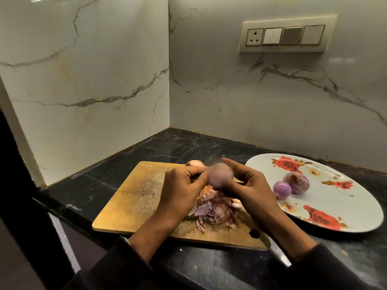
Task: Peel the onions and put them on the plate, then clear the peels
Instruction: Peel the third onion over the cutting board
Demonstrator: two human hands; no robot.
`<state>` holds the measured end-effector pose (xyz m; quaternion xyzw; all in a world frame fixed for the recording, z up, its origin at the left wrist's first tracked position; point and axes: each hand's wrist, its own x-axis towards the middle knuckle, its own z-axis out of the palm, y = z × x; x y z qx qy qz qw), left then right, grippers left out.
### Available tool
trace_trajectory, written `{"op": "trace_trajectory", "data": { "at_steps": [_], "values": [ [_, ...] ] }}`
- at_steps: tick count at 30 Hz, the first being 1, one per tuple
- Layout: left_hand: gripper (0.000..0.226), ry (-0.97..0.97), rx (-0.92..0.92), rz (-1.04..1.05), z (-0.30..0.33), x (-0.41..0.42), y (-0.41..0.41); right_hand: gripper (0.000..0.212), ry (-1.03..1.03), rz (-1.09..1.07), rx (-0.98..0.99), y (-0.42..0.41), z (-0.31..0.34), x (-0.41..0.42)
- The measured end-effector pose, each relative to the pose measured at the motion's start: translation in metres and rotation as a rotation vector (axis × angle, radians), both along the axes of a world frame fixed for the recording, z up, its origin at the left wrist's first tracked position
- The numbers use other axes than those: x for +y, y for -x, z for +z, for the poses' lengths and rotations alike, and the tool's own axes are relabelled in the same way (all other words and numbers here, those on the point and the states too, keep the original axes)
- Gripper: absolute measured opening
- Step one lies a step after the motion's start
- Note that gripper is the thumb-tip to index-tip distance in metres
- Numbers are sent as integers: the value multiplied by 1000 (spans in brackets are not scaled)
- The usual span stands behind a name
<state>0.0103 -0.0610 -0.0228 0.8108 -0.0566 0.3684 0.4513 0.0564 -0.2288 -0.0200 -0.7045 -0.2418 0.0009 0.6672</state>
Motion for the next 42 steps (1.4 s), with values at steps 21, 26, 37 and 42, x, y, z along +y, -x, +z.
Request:
{"op": "trace_trajectory", "data": {
  "at_steps": [21, 26, 37, 42],
  "values": [
    [22, 316, 83, -151, 1, 1, -3, 54, -202, 54, 161, 0, -6, 7],
    [24, 149, 19, -124, 3, 0, 1, 54, -208, 42, 155, 0, -6, 5],
    [30, 0, -82, 11, 4, -3, 4, 59, -200, 45, 111, 4, -7, 10],
    [26, -21, -92, 60, 2, -3, 3, 57, -212, 50, 118, 5, -9, 11]
  ]
}}
